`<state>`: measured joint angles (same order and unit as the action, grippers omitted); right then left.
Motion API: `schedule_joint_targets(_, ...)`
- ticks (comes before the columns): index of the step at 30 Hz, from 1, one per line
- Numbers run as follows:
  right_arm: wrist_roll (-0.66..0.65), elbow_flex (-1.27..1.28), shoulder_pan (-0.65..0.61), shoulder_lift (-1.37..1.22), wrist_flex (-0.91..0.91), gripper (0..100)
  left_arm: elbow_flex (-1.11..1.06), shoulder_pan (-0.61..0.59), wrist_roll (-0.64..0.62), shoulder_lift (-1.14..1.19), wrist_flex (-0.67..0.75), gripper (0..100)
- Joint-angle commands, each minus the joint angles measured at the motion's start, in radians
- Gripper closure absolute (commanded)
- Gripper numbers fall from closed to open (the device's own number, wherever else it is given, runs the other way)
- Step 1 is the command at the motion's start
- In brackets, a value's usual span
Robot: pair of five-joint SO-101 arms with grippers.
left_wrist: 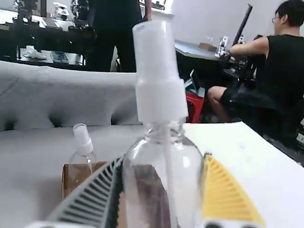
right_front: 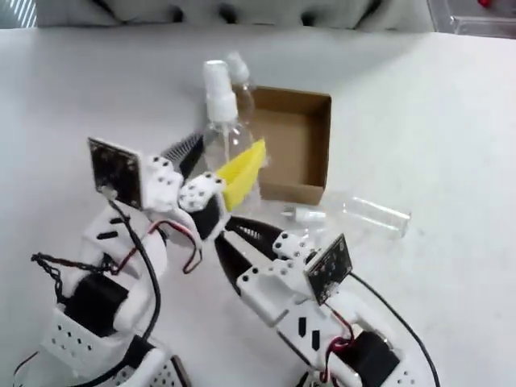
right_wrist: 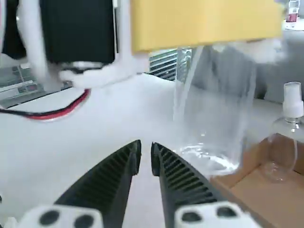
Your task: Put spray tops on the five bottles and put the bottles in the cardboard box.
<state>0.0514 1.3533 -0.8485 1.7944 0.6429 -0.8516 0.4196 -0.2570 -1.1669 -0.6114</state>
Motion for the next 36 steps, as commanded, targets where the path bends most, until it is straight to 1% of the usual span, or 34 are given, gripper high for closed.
schedule_joint_targets(1, -0.002, -0.014, 0.064, 0.002, -0.019, 98.3, 0.068, 0.028, 0.031, -0.016, -0.028, 98)
schedule_joint_targets(6, -0.002, -0.012, 0.140, 0.002, -0.041, 98.3, 0.063, 0.027, 0.032, -0.124, -0.072, 98)
schedule_joint_targets(10, -0.002, -0.012, 0.148, 0.002, -0.038, 98.3, 0.061, 0.024, 0.032, -0.171, -0.121, 98)
schedule_joint_targets(13, -0.002, 0.006, 0.143, 0.002, -0.038, 98.3, 0.061, 0.018, 0.034, -0.163, -0.117, 98)
schedule_joint_targets(15, -0.002, 0.020, 0.143, 0.002, -0.038, 98.3, 0.061, -0.010, 0.034, -0.142, -0.103, 98)
schedule_joint_targets(17, -0.003, 0.031, 0.145, 0.002, -0.038, 98.3, 0.048, -0.054, 0.034, -0.104, -0.040, 98)
schedule_joint_targets(20, -0.003, 0.032, 0.151, 0.002, -0.031, 98.3, 0.003, -0.128, 0.034, -0.018, 0.110, 98)
schedule_joint_targets(23, -0.003, 0.032, 0.151, 0.002, -0.008, 98.4, -0.026, -0.176, 0.034, 0.084, 0.230, 98)
schedule_joint_targets(24, -0.012, 0.032, 0.151, 0.001, 0.005, 98.4, -0.031, -0.188, 0.034, 0.117, 0.267, 98)
schedule_joint_targets(26, -0.089, 0.032, 0.157, -0.002, 0.042, 98.4, -0.038, -0.200, 0.051, 0.183, 0.338, 98)
schedule_joint_targets(29, -0.196, 0.032, 0.249, -0.004, 0.085, 98.4, -0.061, -0.200, 0.098, 0.275, 0.439, 98)
schedule_joint_targets(31, -0.206, 0.032, 0.354, -0.004, 0.087, 98.4, -0.086, -0.199, 0.109, 0.329, 0.511, 98)
schedule_joint_targets(34, -0.212, 0.044, 0.561, -0.005, 0.093, 98.4, -0.118, -0.199, 0.110, 0.404, 0.621, 98)
schedule_joint_targets(36, -0.213, 0.103, 0.713, -0.002, 0.079, 98.4, -0.129, -0.199, 0.110, 0.460, 0.694, 98)
